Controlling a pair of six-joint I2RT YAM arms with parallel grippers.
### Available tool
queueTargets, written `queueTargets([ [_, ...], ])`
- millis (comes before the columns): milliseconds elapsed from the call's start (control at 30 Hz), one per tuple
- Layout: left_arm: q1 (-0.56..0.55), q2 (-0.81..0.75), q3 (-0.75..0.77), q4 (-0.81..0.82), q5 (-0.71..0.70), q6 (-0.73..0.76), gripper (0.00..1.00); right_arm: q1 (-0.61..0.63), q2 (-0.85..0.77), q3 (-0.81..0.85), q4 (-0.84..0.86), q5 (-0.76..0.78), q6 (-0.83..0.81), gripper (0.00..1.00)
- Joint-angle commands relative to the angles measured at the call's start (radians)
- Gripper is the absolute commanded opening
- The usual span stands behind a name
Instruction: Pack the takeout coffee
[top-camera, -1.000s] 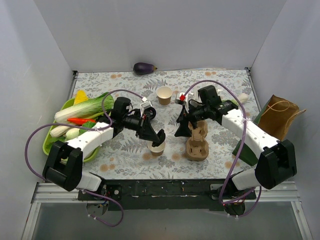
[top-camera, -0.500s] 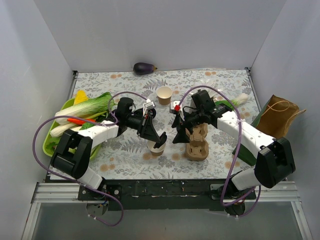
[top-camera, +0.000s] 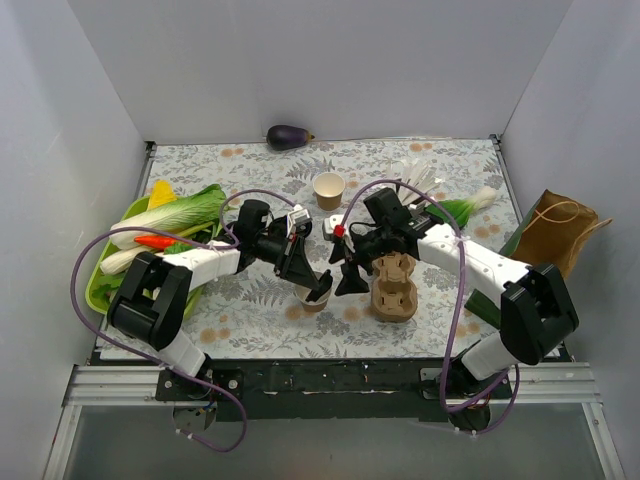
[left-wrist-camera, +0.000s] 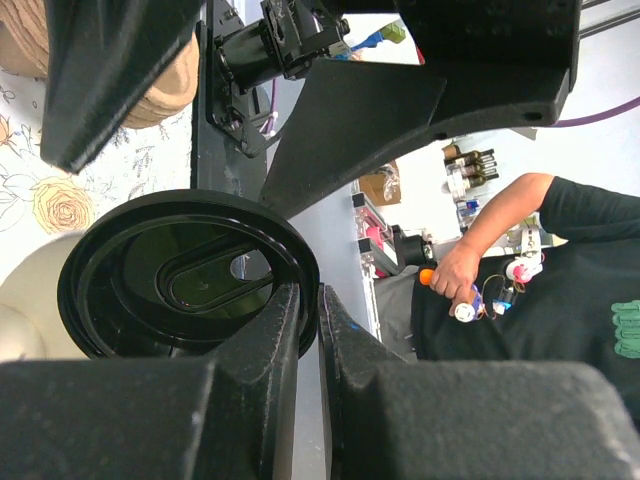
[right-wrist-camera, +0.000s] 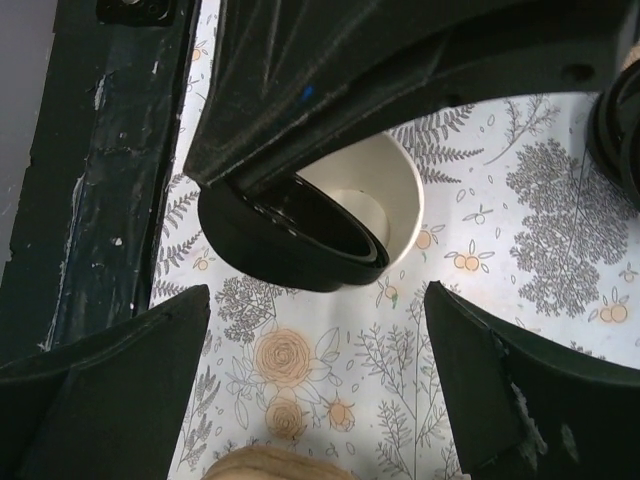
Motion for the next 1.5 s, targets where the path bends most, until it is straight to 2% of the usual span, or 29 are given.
queueTargets([
  [0,0.004,-0.007,0.031,-0.054,0.099,0.067,0.01,0.023,0.023,0.015,0.048,-0.033,-0.019,0.96],
  [133,0.004,0.007,0.048,-0.111,0.112,0.12,0.02,0.029,0.049,0.027,0.054,-0.053,-0.008,0.94],
  [300,0.006,0.038,0.095,-0.31,0.125,0.26,0.06,0.034,0.058,0.035,0.071,-0.063,0.032,0.87],
  [467,0.007,0.047,0.141,-0.408,0.102,0.346,0.19,0.035,0.061,0.023,0.126,-0.058,0.09,0.75],
  [633,0.009,0.039,0.146,-0.422,0.044,0.351,0.25,0.035,0.061,0.017,0.143,-0.055,0.127,0.68],
  [900,0.015,0.006,0.189,-0.493,-0.071,0.392,0.33,0.037,0.072,0.026,0.157,-0.056,0.161,0.65],
  [1200,0.018,-0.028,0.21,-0.54,-0.259,0.415,0.33,0.037,0.084,0.043,0.168,-0.047,0.181,0.65],
  [1467,0.024,-0.063,0.238,-0.609,-0.295,0.466,0.31,0.039,0.089,0.06,0.171,-0.052,0.197,0.65],
])
